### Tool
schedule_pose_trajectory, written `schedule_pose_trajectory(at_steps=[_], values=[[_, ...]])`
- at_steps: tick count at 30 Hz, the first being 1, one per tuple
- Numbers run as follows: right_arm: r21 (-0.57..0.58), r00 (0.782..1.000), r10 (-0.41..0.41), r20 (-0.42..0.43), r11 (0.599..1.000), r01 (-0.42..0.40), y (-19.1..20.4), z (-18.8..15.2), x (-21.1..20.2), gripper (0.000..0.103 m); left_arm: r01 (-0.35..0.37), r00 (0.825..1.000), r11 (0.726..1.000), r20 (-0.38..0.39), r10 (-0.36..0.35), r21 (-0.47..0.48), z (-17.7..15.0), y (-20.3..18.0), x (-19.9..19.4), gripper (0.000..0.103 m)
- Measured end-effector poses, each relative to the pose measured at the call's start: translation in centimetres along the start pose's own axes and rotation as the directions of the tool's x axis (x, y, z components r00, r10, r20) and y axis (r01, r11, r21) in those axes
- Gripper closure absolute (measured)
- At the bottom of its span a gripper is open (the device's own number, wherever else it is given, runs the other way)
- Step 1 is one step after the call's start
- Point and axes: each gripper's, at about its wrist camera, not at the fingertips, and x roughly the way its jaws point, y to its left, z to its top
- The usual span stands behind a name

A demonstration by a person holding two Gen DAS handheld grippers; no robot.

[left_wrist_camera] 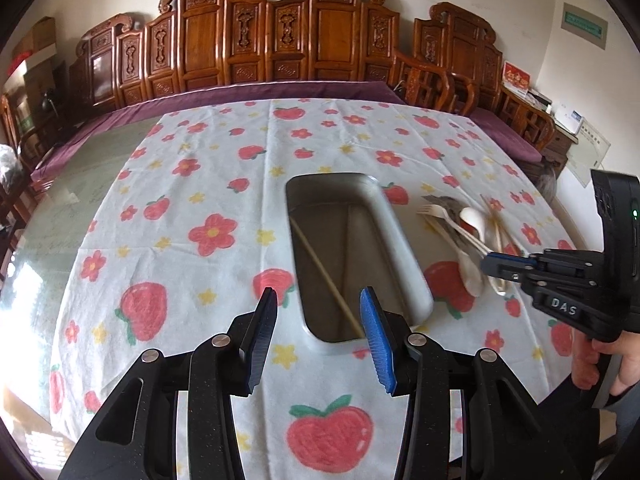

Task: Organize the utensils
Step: 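Grasp another chopstick from the utensil pile with the right tool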

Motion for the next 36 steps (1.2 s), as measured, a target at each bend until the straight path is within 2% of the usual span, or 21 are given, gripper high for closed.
schedule_pose_trajectory(at_steps=[5,7,8,9,14,16,24,36], values=[[0.037,0.994,-0.112,0.021,0.993,0.111,-6.0,-3.1,-3.4,0.096,0.037,0.999,0.999,0.008,-0.037,0.026,0.0,-2.7,-0.2,0.062],[0.067,0.990,-0.143,0.017,0.988,0.142,-8.4,-4.1,-3.8,0.091,0.050,0.999,0.998,0.006,-0.050,0.039,0.1,-4.0,-0.1,0.062],[0.079,0.986,-0.165,0.016,0.983,0.163,-9.5,-4.6,-3.9,0.084,0.055,0.998,0.997,0.004,-0.056,0.047,0.1,-4.7,0.1,0.062],[0.092,0.983,-0.183,0.015,0.979,0.181,-10.6,-5.0,-3.8,0.082,0.060,0.998,0.997,0.001,-0.060,0.053,0.1,-5.3,0.2,0.062],[0.124,0.975,-0.222,-0.020,0.967,0.222,-14.2,-6.6,-2.3,0.082,0.072,0.997,0.994,-0.012,-0.071,0.083,0.0,-7.9,1.0,0.060],[0.124,0.972,-0.232,-0.037,0.964,0.234,-14.9,-6.7,-1.3,0.082,0.075,0.997,0.993,-0.012,-0.074,0.089,0.0,-8.7,1.4,0.055],[0.138,0.972,-0.225,-0.062,0.963,0.232,-16.1,-5.6,1.3,0.082,0.079,0.996,0.989,-0.038,-0.075,0.123,-0.1,-11.3,2.8,0.055],[0.106,0.964,-0.247,-0.095,0.961,0.257,-16.3,-4.0,3.8,0.082,0.080,0.996,0.986,-0.060,-0.071,0.148,0.0,-12.8,4.4,0.055]])
